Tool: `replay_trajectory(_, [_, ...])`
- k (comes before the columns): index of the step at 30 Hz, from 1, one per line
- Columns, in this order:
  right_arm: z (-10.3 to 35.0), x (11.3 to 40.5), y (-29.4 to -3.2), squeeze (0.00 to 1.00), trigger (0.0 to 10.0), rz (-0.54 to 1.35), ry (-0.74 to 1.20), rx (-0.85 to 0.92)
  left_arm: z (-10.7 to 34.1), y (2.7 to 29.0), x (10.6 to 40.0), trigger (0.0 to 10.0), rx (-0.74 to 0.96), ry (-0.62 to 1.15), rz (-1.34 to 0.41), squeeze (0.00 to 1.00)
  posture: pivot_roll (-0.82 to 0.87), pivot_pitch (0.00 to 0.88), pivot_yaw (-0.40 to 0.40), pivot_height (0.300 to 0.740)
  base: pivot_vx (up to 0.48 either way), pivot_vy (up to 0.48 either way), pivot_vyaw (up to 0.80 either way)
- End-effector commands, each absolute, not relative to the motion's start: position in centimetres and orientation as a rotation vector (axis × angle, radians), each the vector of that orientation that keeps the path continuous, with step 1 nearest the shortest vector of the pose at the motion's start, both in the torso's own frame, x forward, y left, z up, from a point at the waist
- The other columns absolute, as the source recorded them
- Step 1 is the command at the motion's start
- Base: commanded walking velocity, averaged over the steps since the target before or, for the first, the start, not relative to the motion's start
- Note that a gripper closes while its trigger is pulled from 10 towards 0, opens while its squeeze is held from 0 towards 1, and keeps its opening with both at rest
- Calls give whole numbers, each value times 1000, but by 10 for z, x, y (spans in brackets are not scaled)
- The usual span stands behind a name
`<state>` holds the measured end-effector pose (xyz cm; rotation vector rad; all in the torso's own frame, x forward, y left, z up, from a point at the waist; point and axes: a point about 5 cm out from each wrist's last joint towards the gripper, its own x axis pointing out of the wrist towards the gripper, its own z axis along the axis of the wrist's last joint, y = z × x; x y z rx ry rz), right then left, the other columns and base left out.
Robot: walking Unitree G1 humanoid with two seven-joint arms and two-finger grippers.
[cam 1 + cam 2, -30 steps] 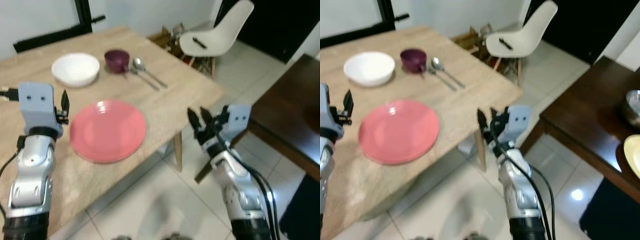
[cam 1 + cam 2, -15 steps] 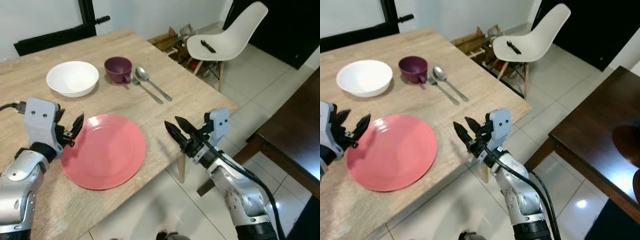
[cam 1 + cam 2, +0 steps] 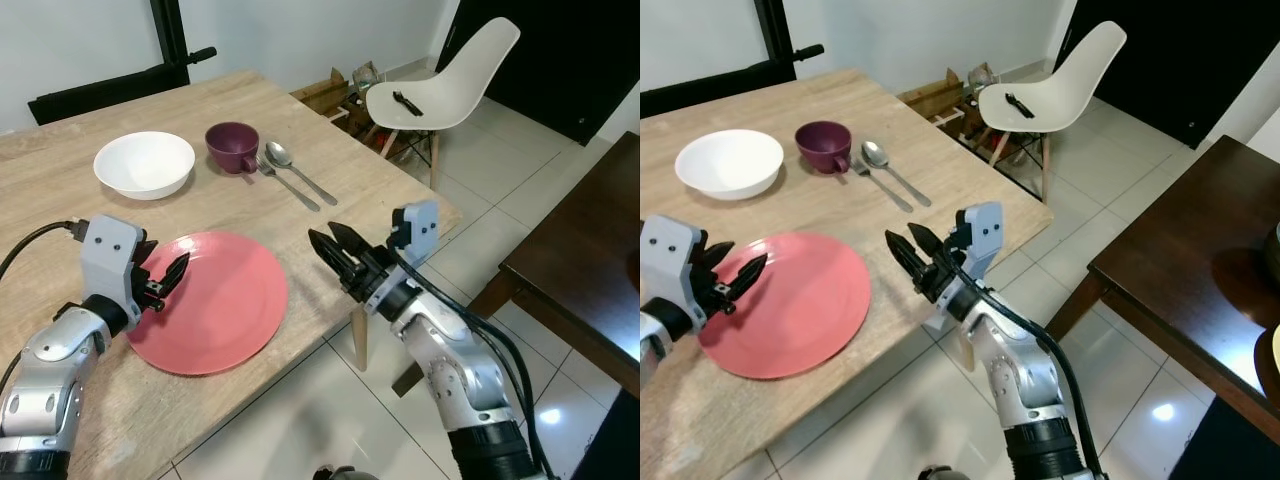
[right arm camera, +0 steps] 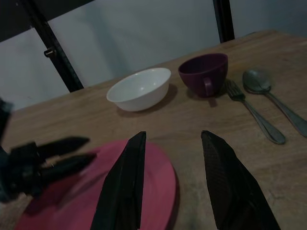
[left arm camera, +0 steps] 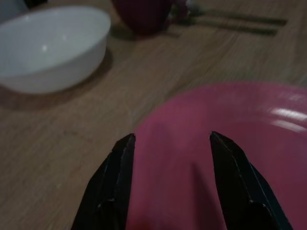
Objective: Setting the table
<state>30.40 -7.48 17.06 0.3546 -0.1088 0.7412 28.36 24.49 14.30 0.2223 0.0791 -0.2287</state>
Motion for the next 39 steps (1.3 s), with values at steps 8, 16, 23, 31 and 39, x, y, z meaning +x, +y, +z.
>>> replay_trajectory(8, [162,307,-70,0,10000,774,-61,396,110,259,260,10000,213,185,-181,0,-6,67,-18,740,0,0,0])
replay_trajectory(16, [164,300,-54,0,10000,905,-13,501,84,248,249,10000,190,243,-186,0,2,67,-36,740,0,0,0])
replay_trajectory(23, [151,296,-45,0,10000,966,142,580,88,245,250,10000,193,220,-186,0,3,63,-39,740,0,0,0])
replay_trajectory(31, [139,286,-39,0,10000,1079,277,706,90,246,250,10000,204,201,-183,0,6,67,-49,740,0,0,0])
replay_trajectory(39, [132,296,-13,0,10000,1078,356,792,92,248,248,10000,207,195,-172,0,24,77,-55,740,0,0,0])
